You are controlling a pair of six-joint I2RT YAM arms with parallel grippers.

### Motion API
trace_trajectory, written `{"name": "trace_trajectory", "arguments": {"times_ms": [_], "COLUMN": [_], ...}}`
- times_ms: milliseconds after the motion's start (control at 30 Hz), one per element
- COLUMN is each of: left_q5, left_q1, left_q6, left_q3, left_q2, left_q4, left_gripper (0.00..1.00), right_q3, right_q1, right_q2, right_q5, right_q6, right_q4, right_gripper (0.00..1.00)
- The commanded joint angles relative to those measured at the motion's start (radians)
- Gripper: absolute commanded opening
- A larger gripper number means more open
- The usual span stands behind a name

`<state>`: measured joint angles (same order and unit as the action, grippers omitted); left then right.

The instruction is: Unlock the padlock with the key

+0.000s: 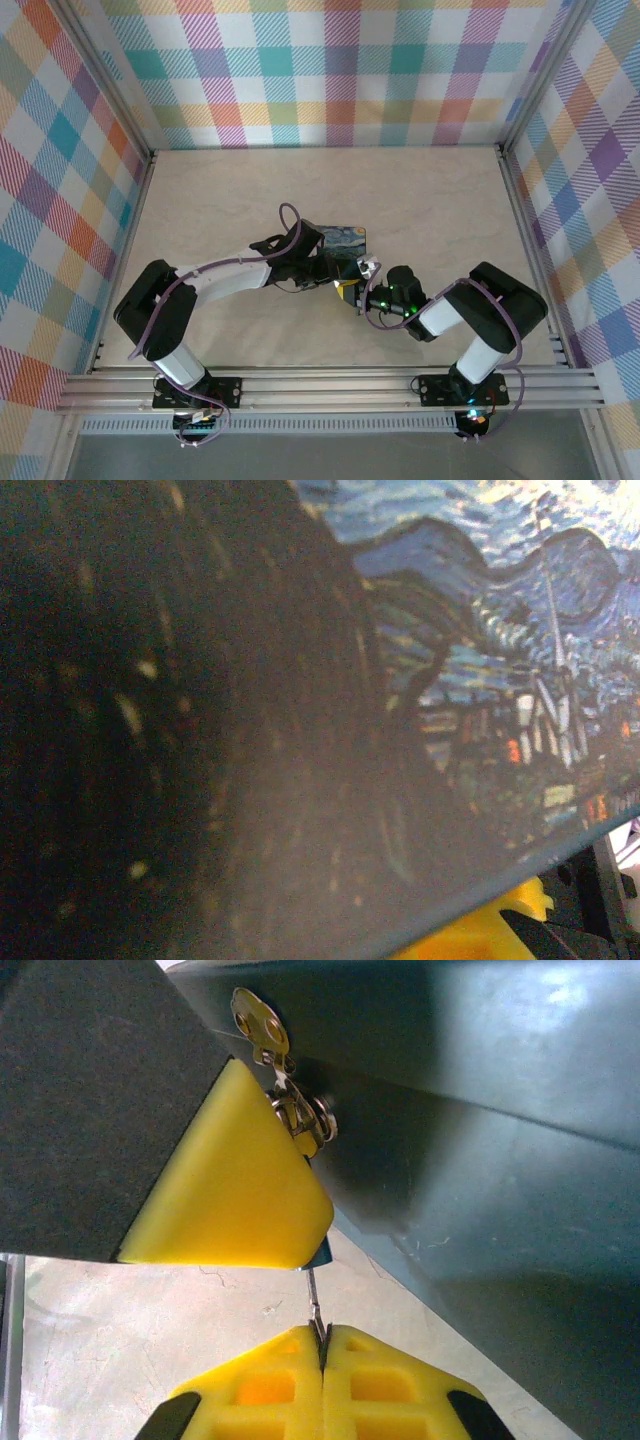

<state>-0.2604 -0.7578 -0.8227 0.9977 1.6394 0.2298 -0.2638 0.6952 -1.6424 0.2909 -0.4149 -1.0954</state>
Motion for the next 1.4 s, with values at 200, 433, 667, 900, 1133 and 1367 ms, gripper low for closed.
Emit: {"name": "trace_trajectory", "arguments": {"times_ms": [200,433,667,900,1133,1367], "left_q5": [0.035,0.043,0.052,0.079,0.101,0.11], "left_q1": [-0.013,-0.014,-0.014,-0.013,-0.012,-0.009], "left_q6": [-0.011,-0.019,-0.026,-0.026,-0.027,-0.027], "left_q3": [-0.013,-0.023,-0.027,-0.021,-0.014,-0.005], "left_q2": [0.027,0.028,0.034,0.038,0.051,0.062], "left_q4": [-0.017,-0.03,-0.043,-0.041,-0.041,-0.041], "left_gripper": [0.18,0.18,0.18,0.18,0.19,0.19], "right_q3": [-0.019,-0.018,-0.018,-0.008,-0.003,0.005], "right_q1": [0.024,0.026,0.031,0.035,0.035,0.035], "right_q2": [0.022,0.035,0.038,0.029,0.033,0.043], "right_q5": [0.055,0.051,0.05,0.042,0.037,0.028], "right_q6": [-0.051,-0.077,-0.085,-0.092,-0.095,-0.102], "right_q4": [-0.172,-0.156,-0.126,-0.139,-0.124,-0.11], "right_gripper": [0.0,0.0,0.0,0.0,0.0,0.0]}}
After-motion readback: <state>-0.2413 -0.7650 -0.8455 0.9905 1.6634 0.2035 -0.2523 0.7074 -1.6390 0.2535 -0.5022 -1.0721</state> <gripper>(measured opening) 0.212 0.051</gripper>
